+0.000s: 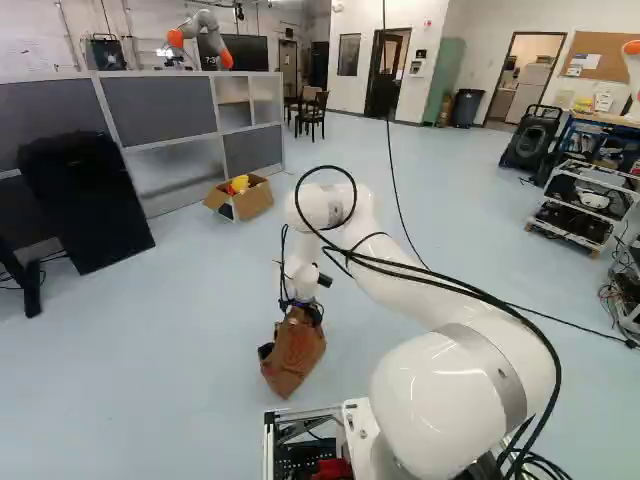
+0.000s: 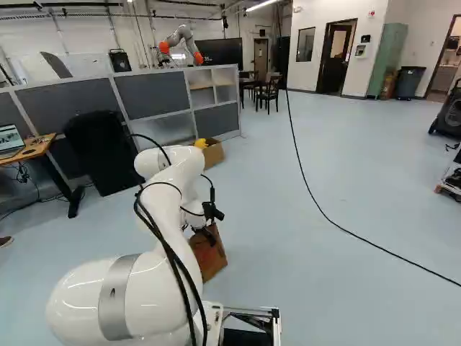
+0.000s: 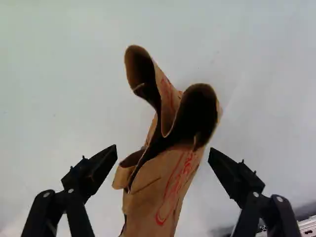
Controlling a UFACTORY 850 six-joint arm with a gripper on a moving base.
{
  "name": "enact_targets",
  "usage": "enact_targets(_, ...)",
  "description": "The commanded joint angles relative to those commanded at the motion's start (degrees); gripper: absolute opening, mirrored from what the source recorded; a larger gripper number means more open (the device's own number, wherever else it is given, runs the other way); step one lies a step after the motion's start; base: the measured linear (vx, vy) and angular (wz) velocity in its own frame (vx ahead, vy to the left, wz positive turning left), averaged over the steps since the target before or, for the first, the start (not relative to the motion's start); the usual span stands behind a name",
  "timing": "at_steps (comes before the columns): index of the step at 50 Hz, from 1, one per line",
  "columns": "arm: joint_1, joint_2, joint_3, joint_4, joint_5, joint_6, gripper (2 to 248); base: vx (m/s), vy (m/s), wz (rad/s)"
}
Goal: Pick up the grocery bag from the ground
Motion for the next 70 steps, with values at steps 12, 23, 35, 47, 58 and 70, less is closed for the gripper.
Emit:
enact_targets(12,0.0,-2.62,-2.51,0.0,0.0,0.0,247,0.0,0.0,0.0)
enact_targets(23,0.0,-3.42,-3.29,0.0,0.0,0.0,205,0.0,0.0,0.0)
enact_targets(35,0.0,-3.47,-3.34,0.0,0.0,0.0,127,0.0,0.0,0.0)
enact_targets(47,0.0,-3.47,-3.34,0.0,0.0,0.0,26,0.0,0.0,0.0)
enact_targets(58,0.0,-2.79,-2.68,0.0,0.0,0.0,26,0.0,0.0,0.0)
enact_targets(70,0.0,-0.38,-0.35,0.0,0.0,0.0,26,0.0,0.0,0.0)
